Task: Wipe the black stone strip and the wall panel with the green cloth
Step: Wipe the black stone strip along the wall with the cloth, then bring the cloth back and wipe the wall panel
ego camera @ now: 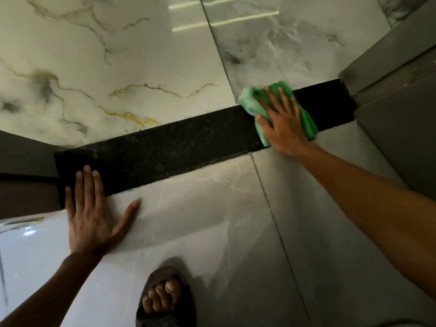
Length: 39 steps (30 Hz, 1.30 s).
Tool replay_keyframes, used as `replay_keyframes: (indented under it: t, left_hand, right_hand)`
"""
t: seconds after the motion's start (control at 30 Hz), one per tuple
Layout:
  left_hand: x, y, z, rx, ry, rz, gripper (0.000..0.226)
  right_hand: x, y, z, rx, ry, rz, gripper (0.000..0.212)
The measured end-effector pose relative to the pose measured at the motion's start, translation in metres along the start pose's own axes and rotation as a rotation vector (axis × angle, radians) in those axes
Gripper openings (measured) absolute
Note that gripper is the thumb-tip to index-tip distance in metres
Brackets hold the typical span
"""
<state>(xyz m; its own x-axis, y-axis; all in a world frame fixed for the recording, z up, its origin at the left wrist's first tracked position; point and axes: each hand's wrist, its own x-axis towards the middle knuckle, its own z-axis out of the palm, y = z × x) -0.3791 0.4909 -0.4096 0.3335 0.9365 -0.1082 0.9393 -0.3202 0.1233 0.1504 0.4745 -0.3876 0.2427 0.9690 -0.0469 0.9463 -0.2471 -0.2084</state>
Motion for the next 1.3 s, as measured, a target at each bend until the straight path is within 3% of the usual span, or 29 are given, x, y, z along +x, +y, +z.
replay_keyframes:
  t: [0.23,0.5,0.8,0.97,1.13,1.3]
  left_hand:
    - [-0.001,0.003,-0.003,-0.010,-0.023,-0.009,0.118]
    - [-0.001,0.009,-0.012,-0.036,-0.078,-0.006,0.120]
    - [-0.001,0.008,-0.011,-0.047,-0.097,-0.003,0.120]
    - [0.001,0.017,-0.025,-0.097,-0.202,-0.008,0.121]
    - [0.008,0.055,-0.069,-0.211,-0.244,0.057,0.114]
    - [0.016,0.104,-0.143,-0.279,-0.262,0.158,0.108]
  right_hand:
    - [-0.003,0.087,-0.027,0.047,0.023,0.512,0.071]
    - [-0.008,0.075,-0.023,0.070,0.124,0.734,0.062]
    - [-0.024,0.057,-0.015,0.035,0.153,0.719,0.058]
    - [-0.041,0.011,-0.011,0.117,0.182,0.697,0.060]
    - [-0.055,-0.049,-0.029,0.546,0.039,0.813,0.059]
    - [-0.088,-0.092,-0.098,1.536,-0.123,1.119,0.060]
